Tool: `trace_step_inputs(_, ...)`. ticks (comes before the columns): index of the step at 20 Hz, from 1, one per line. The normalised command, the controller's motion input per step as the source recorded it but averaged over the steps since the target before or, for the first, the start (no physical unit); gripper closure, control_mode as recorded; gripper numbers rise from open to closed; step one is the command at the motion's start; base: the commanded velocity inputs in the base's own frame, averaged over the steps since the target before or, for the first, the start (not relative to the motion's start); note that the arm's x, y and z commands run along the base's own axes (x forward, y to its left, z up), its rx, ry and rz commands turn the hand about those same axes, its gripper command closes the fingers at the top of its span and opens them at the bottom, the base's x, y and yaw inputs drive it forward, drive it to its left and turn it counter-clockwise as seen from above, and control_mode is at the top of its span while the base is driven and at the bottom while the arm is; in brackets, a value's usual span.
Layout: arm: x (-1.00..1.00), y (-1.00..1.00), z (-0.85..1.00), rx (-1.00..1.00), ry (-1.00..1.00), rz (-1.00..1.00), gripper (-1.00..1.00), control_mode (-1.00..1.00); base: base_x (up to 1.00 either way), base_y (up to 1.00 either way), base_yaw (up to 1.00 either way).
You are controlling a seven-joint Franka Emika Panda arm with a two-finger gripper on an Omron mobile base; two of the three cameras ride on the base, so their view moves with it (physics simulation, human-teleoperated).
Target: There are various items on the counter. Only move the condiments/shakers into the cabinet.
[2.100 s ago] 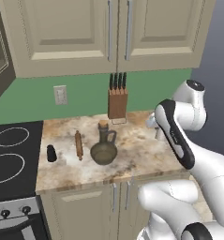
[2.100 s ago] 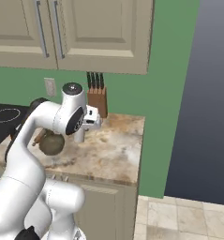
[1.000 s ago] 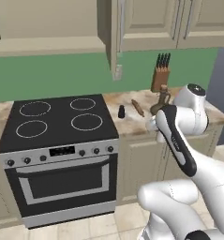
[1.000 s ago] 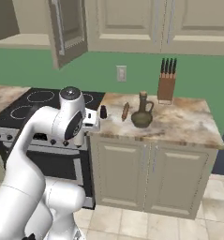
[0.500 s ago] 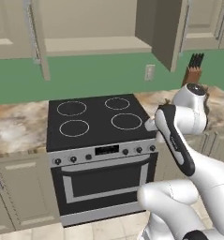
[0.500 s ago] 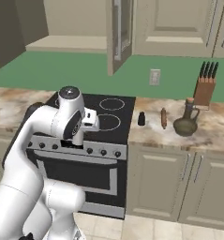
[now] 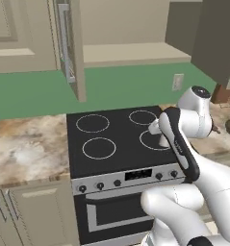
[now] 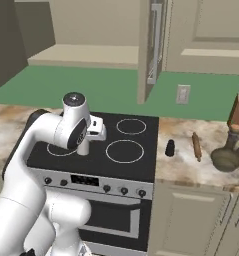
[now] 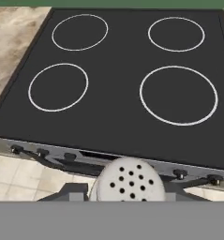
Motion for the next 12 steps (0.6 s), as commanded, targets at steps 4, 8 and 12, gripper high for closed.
trace_step_inputs(4,0.00,0.00,0.00,0.00,0.00,0.00,1.00,1.00,0.71,0.17,0.00)
trace_step_inputs(8,0.00,0.00,0.00,0.00,0.00,0.00,1.00,1.00,0.55,0.08,0.00)
trace_step_inputs(12,0.00,0.00,0.00,0.00,0.00,0.00,1.00,1.00,0.61,0.21,0.00)
